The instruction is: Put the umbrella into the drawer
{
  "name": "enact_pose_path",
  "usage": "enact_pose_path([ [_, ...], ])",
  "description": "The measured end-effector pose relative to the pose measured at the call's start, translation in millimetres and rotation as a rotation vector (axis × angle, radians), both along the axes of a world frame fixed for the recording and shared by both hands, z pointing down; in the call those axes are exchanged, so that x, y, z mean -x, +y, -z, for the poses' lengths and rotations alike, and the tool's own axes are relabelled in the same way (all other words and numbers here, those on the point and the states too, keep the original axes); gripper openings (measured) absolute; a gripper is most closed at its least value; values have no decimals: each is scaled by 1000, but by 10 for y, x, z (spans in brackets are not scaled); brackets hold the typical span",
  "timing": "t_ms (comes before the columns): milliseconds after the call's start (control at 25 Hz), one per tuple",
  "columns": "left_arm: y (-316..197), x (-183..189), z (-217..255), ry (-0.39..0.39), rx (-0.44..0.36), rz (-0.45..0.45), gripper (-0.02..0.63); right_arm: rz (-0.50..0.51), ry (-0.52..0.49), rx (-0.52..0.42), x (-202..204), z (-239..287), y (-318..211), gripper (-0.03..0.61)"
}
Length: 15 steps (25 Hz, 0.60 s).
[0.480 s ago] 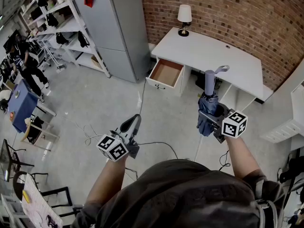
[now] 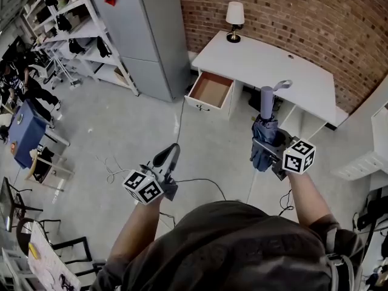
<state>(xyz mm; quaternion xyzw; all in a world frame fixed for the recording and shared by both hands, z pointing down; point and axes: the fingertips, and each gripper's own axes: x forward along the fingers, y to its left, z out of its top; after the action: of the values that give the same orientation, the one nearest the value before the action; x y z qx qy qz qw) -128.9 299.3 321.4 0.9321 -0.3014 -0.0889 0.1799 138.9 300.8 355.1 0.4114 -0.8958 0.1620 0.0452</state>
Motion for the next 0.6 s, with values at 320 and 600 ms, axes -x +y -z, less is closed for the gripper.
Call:
enact_pose_path([
  [320, -139, -171, 4, -11, 3, 6, 3, 12, -27, 13, -156, -46, -152, 256],
  [600, -398, -721, 85, -24, -13, 62, 3, 73, -29, 0, -691, 10, -525, 256],
])
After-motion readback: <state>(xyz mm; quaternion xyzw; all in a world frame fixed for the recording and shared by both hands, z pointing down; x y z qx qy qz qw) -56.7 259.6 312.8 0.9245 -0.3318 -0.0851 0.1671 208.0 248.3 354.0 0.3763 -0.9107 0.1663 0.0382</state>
